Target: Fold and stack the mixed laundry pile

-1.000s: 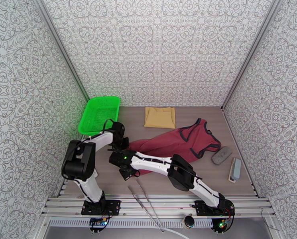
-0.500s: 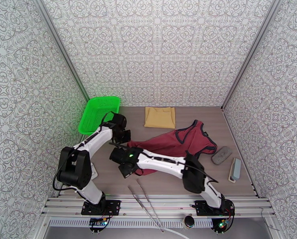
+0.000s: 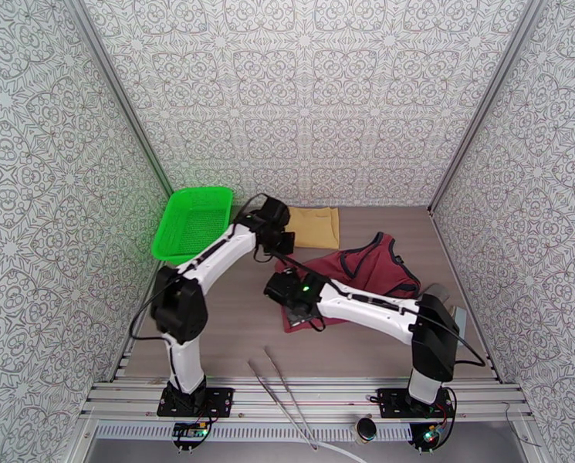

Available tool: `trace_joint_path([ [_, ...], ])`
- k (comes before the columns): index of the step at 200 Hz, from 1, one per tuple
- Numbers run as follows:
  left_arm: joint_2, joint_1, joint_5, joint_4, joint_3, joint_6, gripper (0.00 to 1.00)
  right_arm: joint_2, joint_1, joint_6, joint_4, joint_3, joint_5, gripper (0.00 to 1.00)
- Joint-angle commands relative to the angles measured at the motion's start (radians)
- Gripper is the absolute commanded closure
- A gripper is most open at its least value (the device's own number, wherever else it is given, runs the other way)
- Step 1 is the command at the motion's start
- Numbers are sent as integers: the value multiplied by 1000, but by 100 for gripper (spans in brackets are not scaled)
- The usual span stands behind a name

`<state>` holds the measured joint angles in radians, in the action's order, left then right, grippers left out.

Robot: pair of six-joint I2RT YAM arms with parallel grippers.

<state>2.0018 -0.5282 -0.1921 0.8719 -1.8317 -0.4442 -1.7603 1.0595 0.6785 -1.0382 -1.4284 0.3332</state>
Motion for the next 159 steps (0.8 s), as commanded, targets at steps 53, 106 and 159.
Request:
trace_joint_path([
  [53, 388, -93, -86, 131, -487, -13, 100, 84, -146, -13, 5, 210, 95, 100],
  [106, 523, -94, -139, 96, -567, -36, 100, 27, -198, -35, 47, 252, 119, 100],
  [159, 571, -91, -179, 43, -569, -51, 100, -10, -221, -30, 62, 275, 135, 100],
])
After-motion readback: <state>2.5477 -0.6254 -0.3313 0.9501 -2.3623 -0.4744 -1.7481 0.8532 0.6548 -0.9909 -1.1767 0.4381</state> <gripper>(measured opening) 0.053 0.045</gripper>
